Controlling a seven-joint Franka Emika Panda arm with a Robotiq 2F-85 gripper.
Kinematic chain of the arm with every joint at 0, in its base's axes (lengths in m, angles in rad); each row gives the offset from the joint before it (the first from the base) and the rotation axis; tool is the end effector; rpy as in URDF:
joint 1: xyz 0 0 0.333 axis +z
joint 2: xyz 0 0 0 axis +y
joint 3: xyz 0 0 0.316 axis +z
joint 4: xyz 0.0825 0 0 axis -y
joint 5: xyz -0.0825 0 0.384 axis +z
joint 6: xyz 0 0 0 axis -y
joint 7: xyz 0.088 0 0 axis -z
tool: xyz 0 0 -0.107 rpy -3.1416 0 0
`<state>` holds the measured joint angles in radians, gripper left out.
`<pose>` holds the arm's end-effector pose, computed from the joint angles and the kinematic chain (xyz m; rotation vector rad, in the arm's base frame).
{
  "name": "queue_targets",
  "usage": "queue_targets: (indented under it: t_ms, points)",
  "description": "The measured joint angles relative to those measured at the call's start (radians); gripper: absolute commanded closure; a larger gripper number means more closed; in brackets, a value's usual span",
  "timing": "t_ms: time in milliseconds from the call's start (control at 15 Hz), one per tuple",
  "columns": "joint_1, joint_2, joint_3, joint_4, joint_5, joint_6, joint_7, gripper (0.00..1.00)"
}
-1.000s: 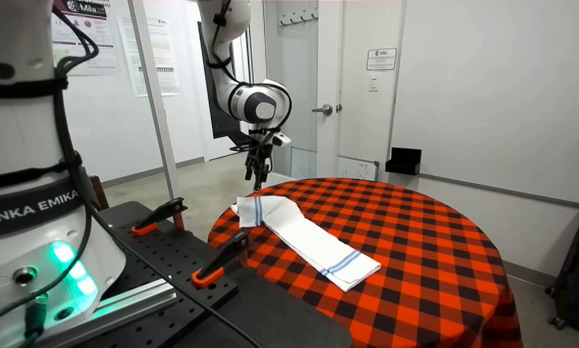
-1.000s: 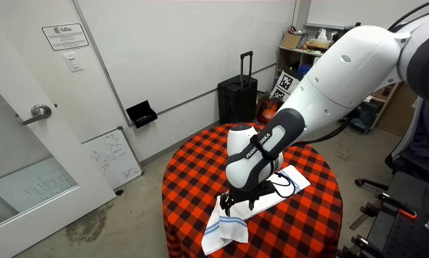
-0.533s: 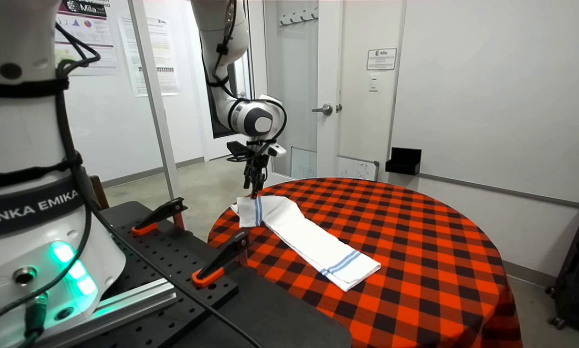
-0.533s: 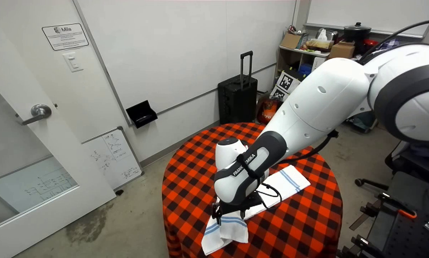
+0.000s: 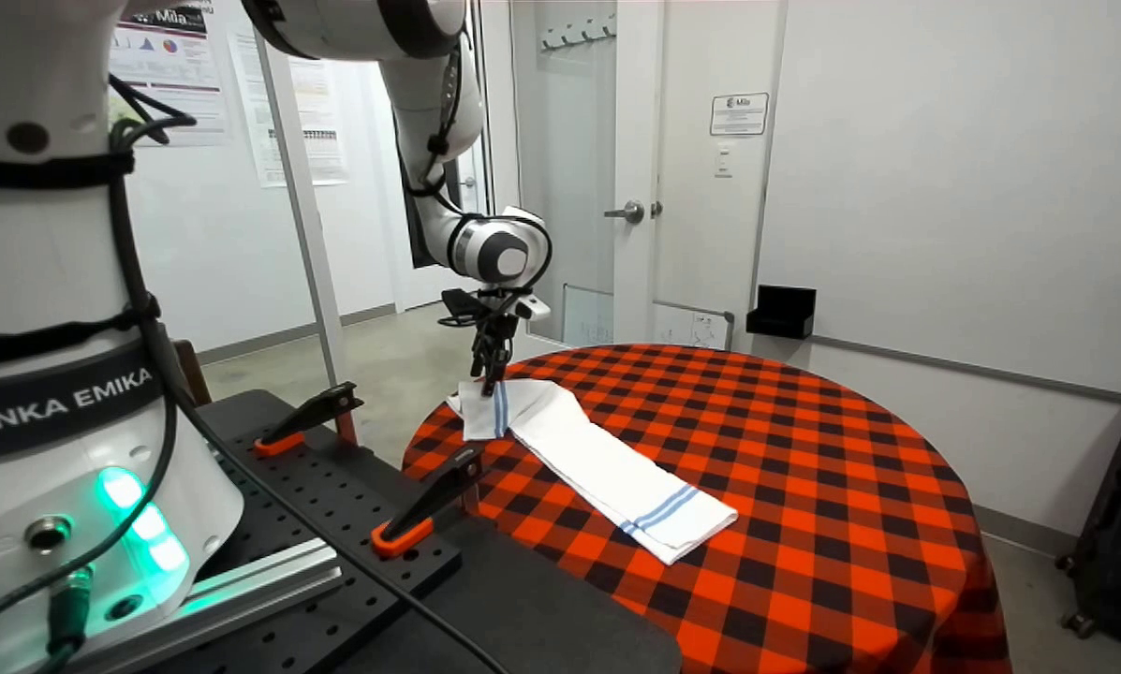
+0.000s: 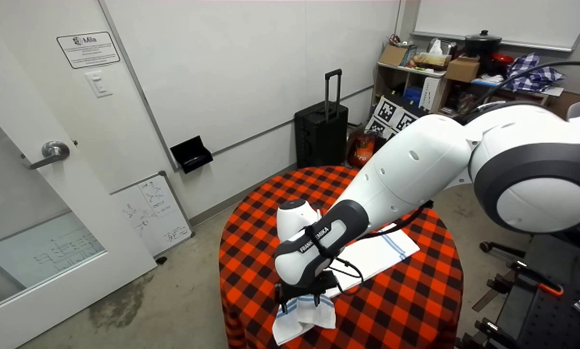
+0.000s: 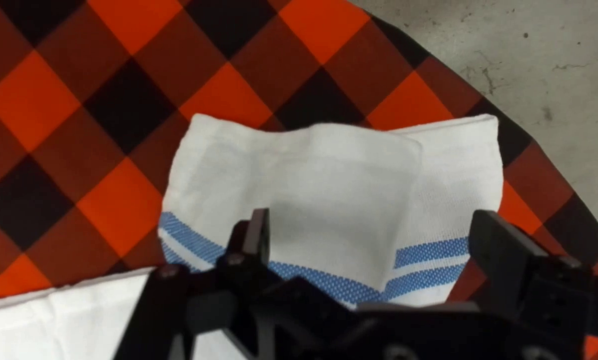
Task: Straighten out the towel
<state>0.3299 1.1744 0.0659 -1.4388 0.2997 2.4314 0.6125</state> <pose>0.6068 0.2498 -0.0310 -2.9010 0.7375 0.4135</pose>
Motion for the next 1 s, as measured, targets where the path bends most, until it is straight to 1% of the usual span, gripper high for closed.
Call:
queue_targets:
  t_ms: [67, 200, 400, 667, 733, 1000]
  points:
    - [0.005, 0.020, 0.000, 0.029, -0.003, -0.013, 0.008, 0.26]
    - [0.018, 0.055, -0.001, 0.083, -0.014, -0.037, 0.023, 0.40]
    - [0.037, 0.097, -0.001, 0.154, -0.030, -0.067, 0.041, 0.65]
    - [0.048, 0.133, -0.001, 0.225, -0.040, -0.096, 0.053, 0.94]
    - [0.048, 0.139, -0.001, 0.238, -0.042, -0.099, 0.054, 1.00]
    - [0.048, 0.151, -0.003, 0.283, -0.045, -0.105, 0.054, 1.00]
